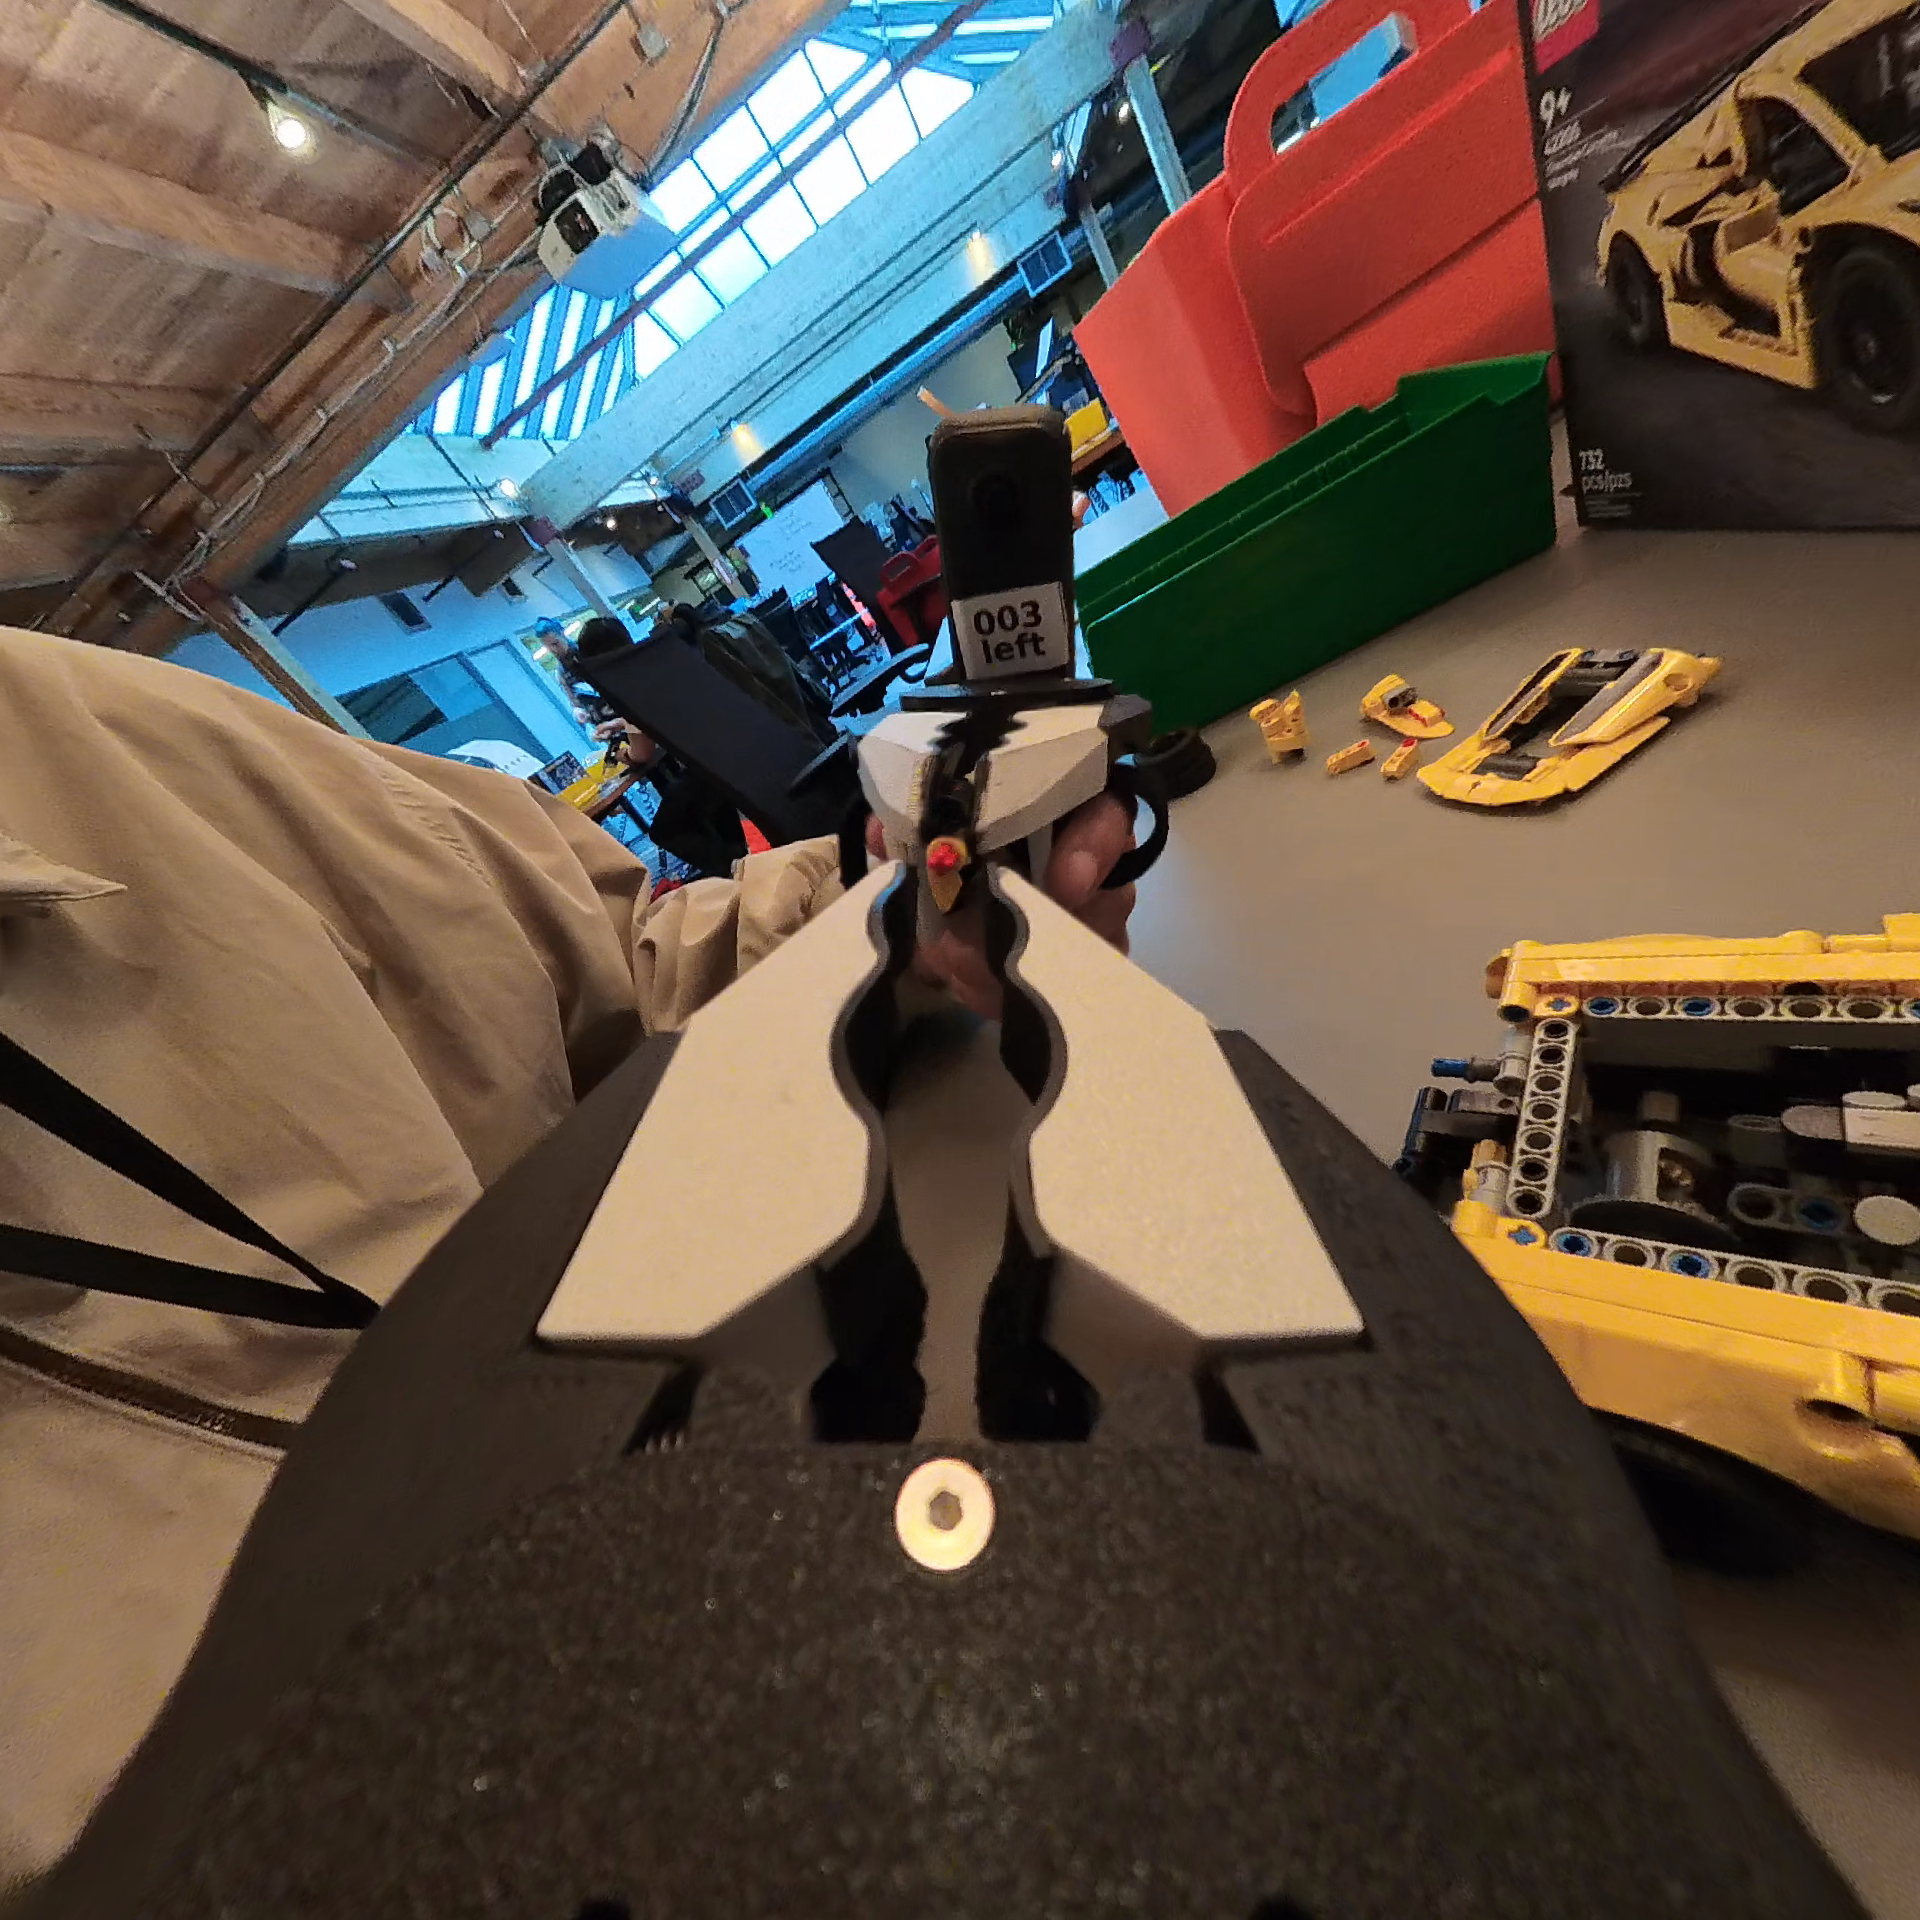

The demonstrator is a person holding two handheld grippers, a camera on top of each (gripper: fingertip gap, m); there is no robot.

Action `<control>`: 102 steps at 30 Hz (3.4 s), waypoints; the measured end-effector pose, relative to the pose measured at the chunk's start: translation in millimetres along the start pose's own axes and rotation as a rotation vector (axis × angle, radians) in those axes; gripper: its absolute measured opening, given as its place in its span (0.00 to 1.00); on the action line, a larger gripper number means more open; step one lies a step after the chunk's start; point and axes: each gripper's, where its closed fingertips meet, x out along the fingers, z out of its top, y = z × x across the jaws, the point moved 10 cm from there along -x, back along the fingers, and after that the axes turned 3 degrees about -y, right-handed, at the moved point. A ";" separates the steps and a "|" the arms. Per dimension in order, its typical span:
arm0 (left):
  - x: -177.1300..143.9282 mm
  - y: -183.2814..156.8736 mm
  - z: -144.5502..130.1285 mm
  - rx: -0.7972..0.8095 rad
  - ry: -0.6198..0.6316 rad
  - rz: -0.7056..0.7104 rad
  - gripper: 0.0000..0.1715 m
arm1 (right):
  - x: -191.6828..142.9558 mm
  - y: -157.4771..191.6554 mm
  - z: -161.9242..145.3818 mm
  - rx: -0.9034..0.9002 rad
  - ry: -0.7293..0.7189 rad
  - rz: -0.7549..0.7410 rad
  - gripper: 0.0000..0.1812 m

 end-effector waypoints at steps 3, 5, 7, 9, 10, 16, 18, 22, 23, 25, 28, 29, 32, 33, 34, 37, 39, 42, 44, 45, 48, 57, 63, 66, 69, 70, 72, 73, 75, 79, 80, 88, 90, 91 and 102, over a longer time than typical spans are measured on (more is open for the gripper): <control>1.3 0.2 -1.7 0.001 0.015 0.002 0.03 | 1.9 1.3 -0.3 -0.013 0.009 0.000 0.04; 1.8 0.7 -2.3 -0.006 0.016 -0.001 0.03 | 3.2 1.2 -1.6 -0.022 0.030 -0.009 0.03; 2.1 -0.1 -2.2 -0.009 0.016 -0.011 0.03 | 3.5 3.2 -1.9 -0.031 0.037 -0.004 0.03; 2.9 -1.8 -2.1 0.006 0.021 -0.015 0.03 | 2.9 5.6 -0.9 -0.064 0.040 -0.005 0.03; 3.0 -2.9 -1.5 0.010 0.022 -0.018 0.03 | 3.2 6.5 -1.0 -0.068 0.035 -0.001 0.03; 1.7 -2.1 -1.2 0.024 0.035 0.000 0.03 | 0.6 4.4 1.3 -0.046 0.008 -0.002 0.03; 2.4 -2.6 -1.9 0.031 0.045 0.002 0.03 | 0.0 3.5 0.3 -0.032 0.014 0.001 0.02; 2.7 -1.4 -2.4 0.016 0.033 0.000 0.03 | -0.3 3.6 -0.4 -0.056 0.024 -0.019 0.04; 2.8 -1.3 -2.5 0.013 0.037 -0.001 0.03 | 0.5 3.2 -1.0 -0.052 0.034 -0.019 0.04; 2.9 -0.8 -3.1 0.017 0.044 0.005 0.03 | 1.6 3.6 -0.9 -0.059 0.033 -0.027 0.03; 2.9 -1.2 -2.4 0.028 0.042 0.017 0.03 | 1.3 5.2 0.5 -0.087 0.037 -0.047 0.02; 3.3 -1.8 -1.9 0.043 0.042 0.028 0.03 | 1.0 6.1 0.8 -0.112 0.037 -0.060 0.02; 3.7 -5.8 -1.1 0.114 0.060 0.040 0.03 | 0.2 9.3 1.2 -0.181 0.046 -0.068 0.01; 3.6 -7.7 -0.9 0.128 0.082 0.033 0.03 | -0.2 9.8 0.9 -0.180 0.056 -0.048 0.01; 3.6 -10.1 -0.6 0.153 0.103 0.030 0.03 | 0.1 10.1 -0.3 -0.179 0.063 -0.030 0.01; 4.6 -15.6 -2.0 0.219 0.158 0.028 0.03 | -1.6 14.4 -1.5 -0.238 0.112 -0.029 0.01; 4.2 -19.0 -2.5 0.261 0.192 0.018 0.03 | -4.4 16.6 -2.9 -0.258 0.138 -0.015 0.01; -29.9 -19.6 22.3 0.239 0.065 -0.005 0.03 | -84.4 18.8 29.6 -0.251 -0.162 -0.046 0.00; -47.7 -15.3 33.8 0.216 -0.015 0.024 0.03 | -134.5 20.7 36.7 -0.294 -0.173 -0.196 0.01; -46.7 -11.5 31.8 0.198 -0.030 0.042 0.03 | -151.6 19.8 36.3 -0.272 -0.148 -0.230 0.01; -29.1 3.0 13.9 0.073 -0.014 0.040 0.03 | -205.0 -13.8 18.2 -0.204 0.140 -0.826 0.01; -26.0 22.5 7.7 -0.197 -0.206 0.044 0.03 | -248.9 -34.1 -9.9 0.030 0.381 -1.259 0.11; -18.2 18.7 4.7 -0.246 -0.238 -0.029 0.03 | -88.7 -1.9 29.2 -0.144 0.014 -0.488 0.17; -12.3 14.2 1.7 -0.212 -0.218 -0.039 0.04 | -10.0 3.0 17.6 -0.044 0.014 -0.150 0.18; -7.2 7.2 0.4 -0.150 -0.197 -0.053 0.04 | 20.0 7.4 8.2 -0.048 0.033 -0.072 0.13; -5.6 5.4 -0.2 -0.138 -0.191 -0.053 0.03 | 22.7 8.8 7.3 -0.071 0.026 -0.091 0.11; -2.2 2.7 -1.4 -0.113 -0.168 -0.058 0.04 | 22.0 12.1 8.1 -0.116 0.015 -0.105 0.06; -1.6 2.2 -1.2 -0.101 -0.167 -0.046 0.04 | 21.1 13.9 7.8 -0.139 0.016 -0.102 0.03; -1.1 1.6 -1.9 -0.079 -0.136 -0.037 0.04 | 18.9 17.3 7.1 -0.239 0.059 -0.143 0.03; -6.6 7.0 0.8 -0.046 -0.081 0.047 0.20 | 14.9 35.2 6.1 -0.870 0.228 -0.549 0.02; -7.6 8.3 1.6 -0.050 -0.081 0.056 0.22 | 16.4 39.5 2.5 -1.064 0.275 -0.667 0.03; 1.8 6.3 -2.0 -0.011 -0.046 0.112 0.25 | 41.4 46.8 -26.1 -1.643 0.449 -0.882 0.03; 2.9 3.1 -1.2 0.060 -0.042 0.155 0.24 | 42.5 44.3 -27.6 -1.619 0.463 -0.864 0.03; 2.8 2.1 -0.9 0.092 -0.042 0.179 0.21 | 42.3 44.3 -27.6 -1.626 0.454 -0.865 0.03; 1.7 -5.5 -2.6 0.357 0.135 0.268 0.14 | 40.9 43.2 -32.9 -1.643 0.465 -0.835 0.02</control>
